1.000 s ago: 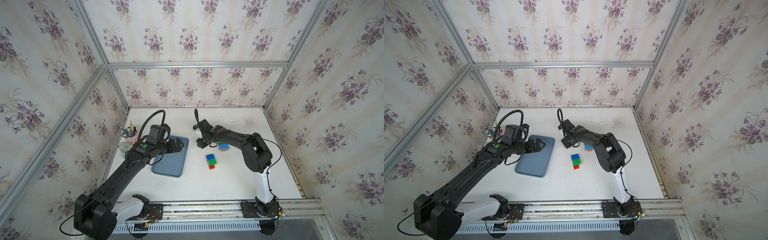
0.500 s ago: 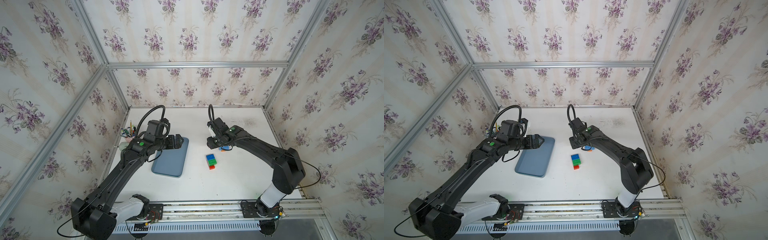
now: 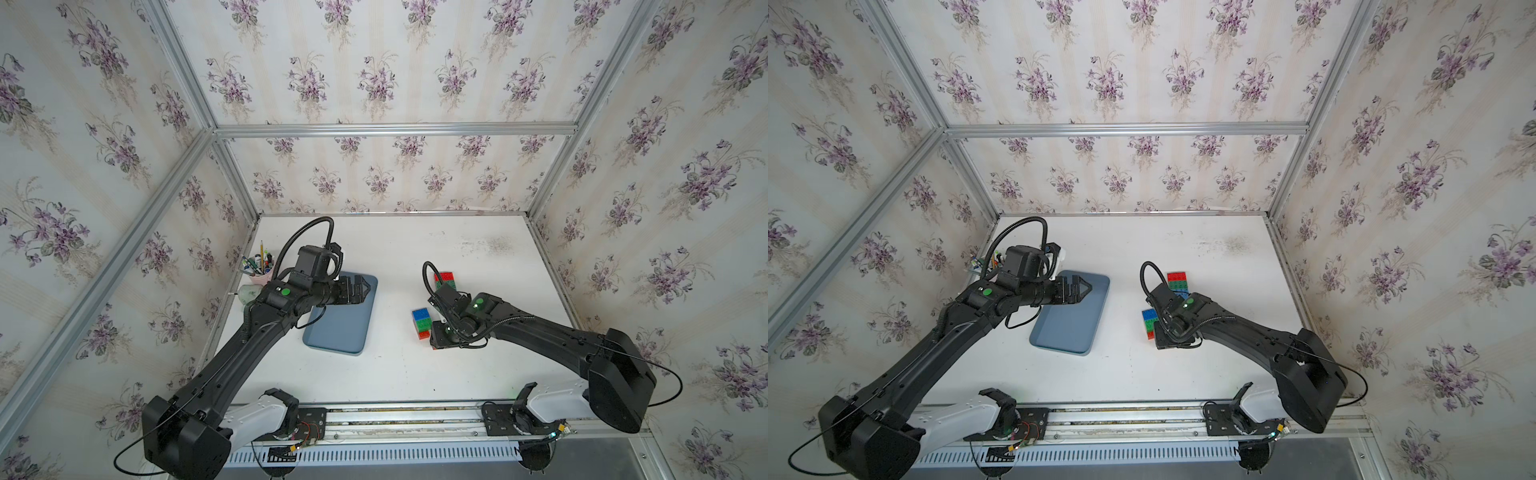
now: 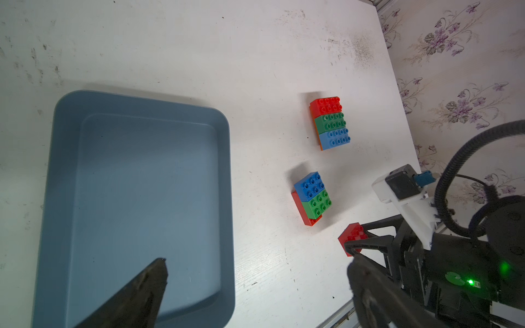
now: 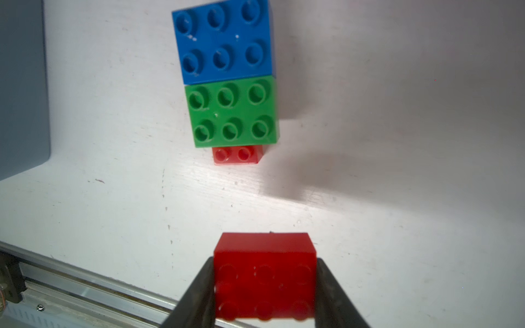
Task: Assemble a rectangle with lego
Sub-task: Assemble the lego brick with the lego brick.
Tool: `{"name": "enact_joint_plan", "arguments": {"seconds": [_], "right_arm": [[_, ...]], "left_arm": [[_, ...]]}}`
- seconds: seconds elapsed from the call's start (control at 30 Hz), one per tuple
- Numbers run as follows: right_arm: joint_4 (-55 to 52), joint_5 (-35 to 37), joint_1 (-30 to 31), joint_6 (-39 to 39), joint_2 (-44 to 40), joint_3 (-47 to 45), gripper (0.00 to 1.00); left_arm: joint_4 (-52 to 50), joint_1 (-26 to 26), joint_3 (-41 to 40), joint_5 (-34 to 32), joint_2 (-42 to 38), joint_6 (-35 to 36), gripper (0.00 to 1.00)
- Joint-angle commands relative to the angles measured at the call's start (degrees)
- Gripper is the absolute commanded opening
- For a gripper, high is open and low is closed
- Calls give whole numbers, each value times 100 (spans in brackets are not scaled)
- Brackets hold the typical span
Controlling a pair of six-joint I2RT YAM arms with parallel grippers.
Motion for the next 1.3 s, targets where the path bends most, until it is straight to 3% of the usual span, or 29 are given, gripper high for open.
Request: {"name": "enact_joint_plan", "arguments": {"seconds": [0.0,0.7,1.27], "right_arm": [[429,169,142,638,24,-103,37],[893,927,305,403,757,135,37],[981,1077,358,131,1114,215,37]], "left_arm": [[168,2,-48,143,-72,-31,100],[74,1,-104,135,-265,-19,100],[81,5,-94,90,-186,-17,100]]}}
